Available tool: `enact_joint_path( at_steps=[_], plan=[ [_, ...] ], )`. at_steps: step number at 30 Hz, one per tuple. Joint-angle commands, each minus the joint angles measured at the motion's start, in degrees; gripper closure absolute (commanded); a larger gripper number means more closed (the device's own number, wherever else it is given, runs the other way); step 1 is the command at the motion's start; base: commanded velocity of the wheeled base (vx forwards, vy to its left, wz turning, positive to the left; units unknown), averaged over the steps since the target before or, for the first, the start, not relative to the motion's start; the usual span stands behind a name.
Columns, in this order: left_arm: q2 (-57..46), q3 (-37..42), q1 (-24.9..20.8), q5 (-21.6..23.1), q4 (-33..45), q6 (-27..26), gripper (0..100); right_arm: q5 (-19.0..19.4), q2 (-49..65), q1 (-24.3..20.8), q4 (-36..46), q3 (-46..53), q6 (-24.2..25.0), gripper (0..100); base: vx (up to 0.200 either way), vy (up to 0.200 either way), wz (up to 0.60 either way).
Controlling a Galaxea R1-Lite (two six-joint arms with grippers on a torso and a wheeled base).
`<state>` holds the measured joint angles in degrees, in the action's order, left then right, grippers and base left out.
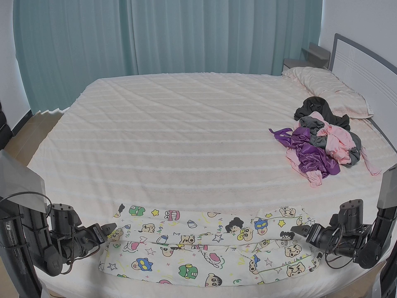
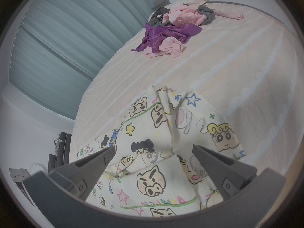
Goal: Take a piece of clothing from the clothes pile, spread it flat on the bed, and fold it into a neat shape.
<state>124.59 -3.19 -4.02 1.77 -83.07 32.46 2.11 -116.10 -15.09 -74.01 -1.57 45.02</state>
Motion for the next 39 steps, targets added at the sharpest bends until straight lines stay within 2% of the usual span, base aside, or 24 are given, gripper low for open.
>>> enact_joint_path(
  at_steps=[1, 4, 11, 12, 26, 33, 36, 39],
  plan=[
    [-2.1, 3.1, 1.1, 0.2, -2.0, 0.1, 0, -0.1, -1.2, 0.9, -1.0, 1.4, 0.2, 0, 0.000, 0.000, 0.00],
    [-3.1, 3.1, 1.5, 0.2, -2.3, 0.7, 0, -0.1, -4.9, 0.7, -1.8, 0.3, 0.6, 0, 0.000, 0.000, 0.00],
    [-4.5, 3.1, 1.6, 0.3, -2.3, 1.5, 0, -0.2, -13.2, 0.8, -9.8, -2.4, 0.5, 0, 0.000, 0.000, 0.00],
    [-4.5, 3.1, 1.6, 0.3, -2.3, 1.7, 0, -0.3, -14.3, 0.8, -10.4, -2.9, 0.4, 100, 0.000, 0.000, 0.00],
    [-4.6, 3.1, 1.6, 0.1, -2.3, 2.3, 0, -1.1, -12.9, 2.3, -15.3, 1.6, 0.5, 100, 0.000, 0.000, 0.00],
    [-5.6, 3.1, 1.6, -0.1, -2.3, 2.2, 0, -1.6, -12.7, 4.0, -14.0, 1.6, 0.3, 100, 0.000, 0.000, 0.00],
    [-7.3, 3.0, 1.6, -0.1, -2.3, 1.9, 0, -1.8, -10.6, 4.3, -9.8, 1.6, 0.2, 100, 0.000, 0.000, 0.00],
    [-8.0, 2.5, 1.6, 0.0, -2.3, 1.6, 0, -1.6, -10.3, 3.8, -9.2, 1.6, 0.3, 100, 0.000, 0.000, 0.00]
  ],
)
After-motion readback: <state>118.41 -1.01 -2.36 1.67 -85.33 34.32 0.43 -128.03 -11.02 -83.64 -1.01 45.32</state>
